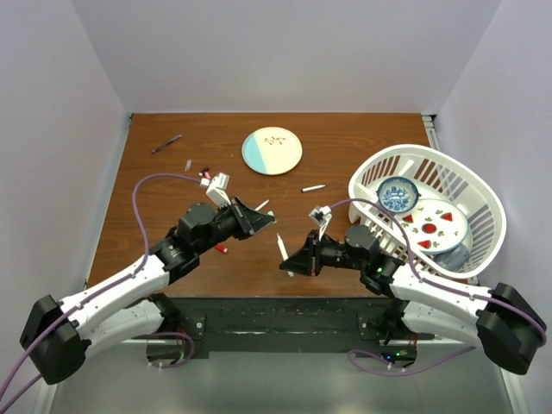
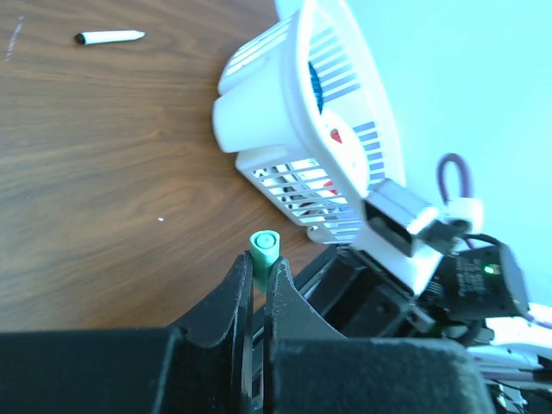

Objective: Insert the pens into the pen caps

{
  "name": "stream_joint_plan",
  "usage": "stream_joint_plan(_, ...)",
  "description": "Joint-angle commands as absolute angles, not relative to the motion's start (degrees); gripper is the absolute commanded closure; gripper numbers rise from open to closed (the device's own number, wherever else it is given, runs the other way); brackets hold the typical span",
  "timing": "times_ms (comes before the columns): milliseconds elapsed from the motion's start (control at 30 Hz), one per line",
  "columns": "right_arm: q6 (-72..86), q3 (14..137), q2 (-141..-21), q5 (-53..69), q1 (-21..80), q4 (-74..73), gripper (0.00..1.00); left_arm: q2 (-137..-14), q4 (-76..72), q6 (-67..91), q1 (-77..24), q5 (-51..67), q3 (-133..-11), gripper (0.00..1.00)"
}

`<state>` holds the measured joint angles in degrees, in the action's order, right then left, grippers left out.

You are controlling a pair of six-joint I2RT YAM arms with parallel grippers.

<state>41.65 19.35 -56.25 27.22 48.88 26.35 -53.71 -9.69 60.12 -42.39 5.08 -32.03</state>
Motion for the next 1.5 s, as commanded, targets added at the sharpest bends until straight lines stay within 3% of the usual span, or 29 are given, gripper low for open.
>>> stream_joint_plan(0,42.8,20.1,-57.1,28.2,49.9,31.6,1.00,-51.6,-16.2,57.7,-42.1,7.1,-31.0,1.00)
stream_joint_plan(767,42.7,21.5,-57.0,24.7,50.2,30.4,1.00,-50.2,-19.4,58.1,-42.1,13.0,-26.8,1.00)
stream_joint_plan(1167,43.4,22.1,-56.2,22.9,50.2,30.8,1.00,-50.2,-29.5,61.4,-42.4,18.0,-20.0,1.00)
stream_joint_plan(1367,44.5,22.2,-56.1,20.7,50.3,34.4,1.00,-50.9,-41.5,61.9,-42.8,23.6,-15.7,1.00)
stream_joint_plan(1467,45.1,22.2,-56.0,20.7,50.4,37.5,1.00,-51.1,-46.1,62.5,-42.9,25.2,-13.5,0.94)
